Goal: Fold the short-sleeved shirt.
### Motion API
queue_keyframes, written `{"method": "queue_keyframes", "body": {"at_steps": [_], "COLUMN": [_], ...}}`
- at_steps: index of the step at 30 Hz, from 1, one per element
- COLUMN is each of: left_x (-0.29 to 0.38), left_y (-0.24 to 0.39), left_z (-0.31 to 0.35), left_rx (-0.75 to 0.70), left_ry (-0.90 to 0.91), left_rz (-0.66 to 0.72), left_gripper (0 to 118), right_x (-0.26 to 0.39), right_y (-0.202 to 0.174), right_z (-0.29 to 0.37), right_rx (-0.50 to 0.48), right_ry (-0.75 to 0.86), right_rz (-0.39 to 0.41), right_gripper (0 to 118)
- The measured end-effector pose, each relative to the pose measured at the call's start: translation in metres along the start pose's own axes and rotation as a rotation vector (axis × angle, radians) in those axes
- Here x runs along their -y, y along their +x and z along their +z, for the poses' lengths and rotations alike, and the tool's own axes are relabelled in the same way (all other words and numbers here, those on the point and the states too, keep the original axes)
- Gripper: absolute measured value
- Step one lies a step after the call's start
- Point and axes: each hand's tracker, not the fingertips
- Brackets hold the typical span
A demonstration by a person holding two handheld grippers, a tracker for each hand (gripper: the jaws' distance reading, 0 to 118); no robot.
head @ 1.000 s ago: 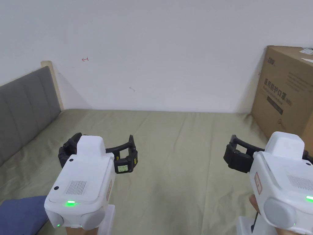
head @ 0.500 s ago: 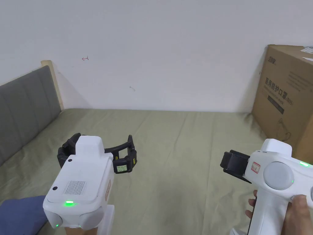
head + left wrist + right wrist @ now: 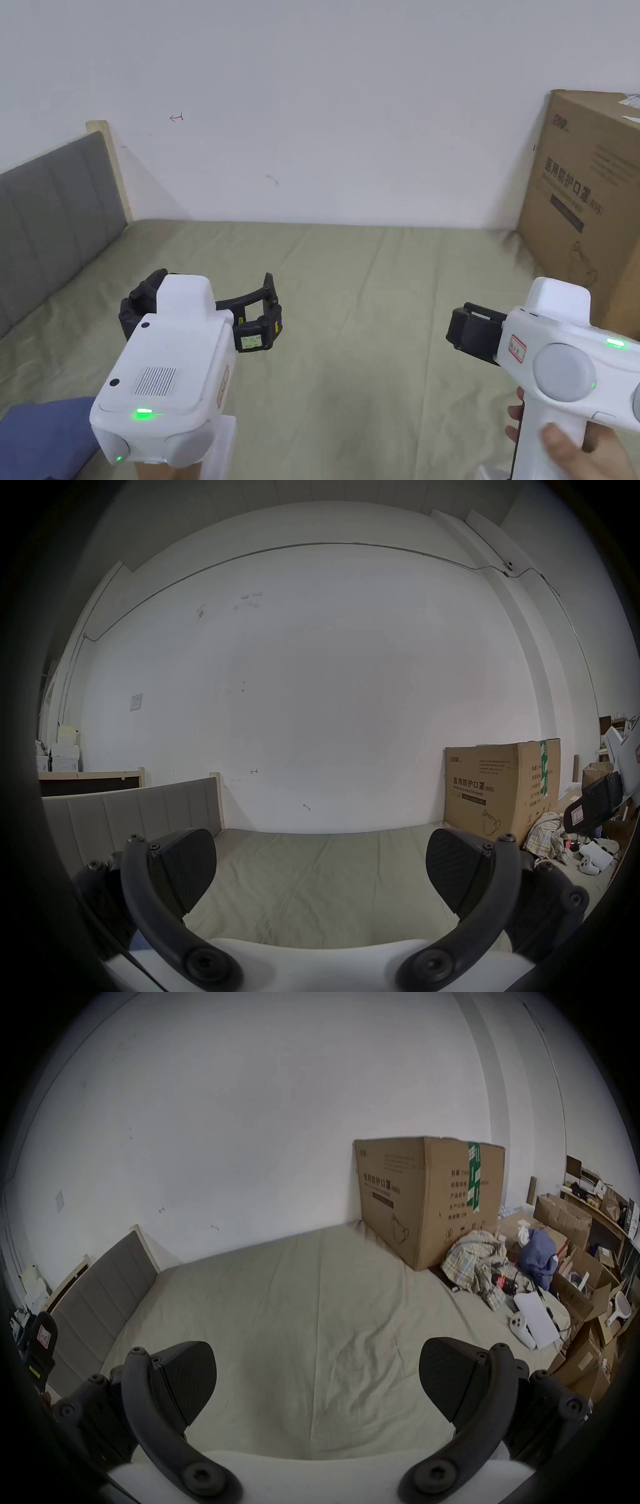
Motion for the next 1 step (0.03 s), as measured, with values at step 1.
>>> {"method": "queue_keyframes", "body": {"at_steps": [1], "left_x": [0.0], "left_y": [0.0], "left_z": [-0.0001], "left_rx": [0.0], "left_ry": [-0.001], "left_rz": [0.0], "left_gripper": [118], "right_x": [0.0003], "right_y": [-0.0005], "right_z": [0.0019], "right_rx": [0.001], "right_ry": [0.033], "right_rz": [0.016], "right_gripper": [116]}}
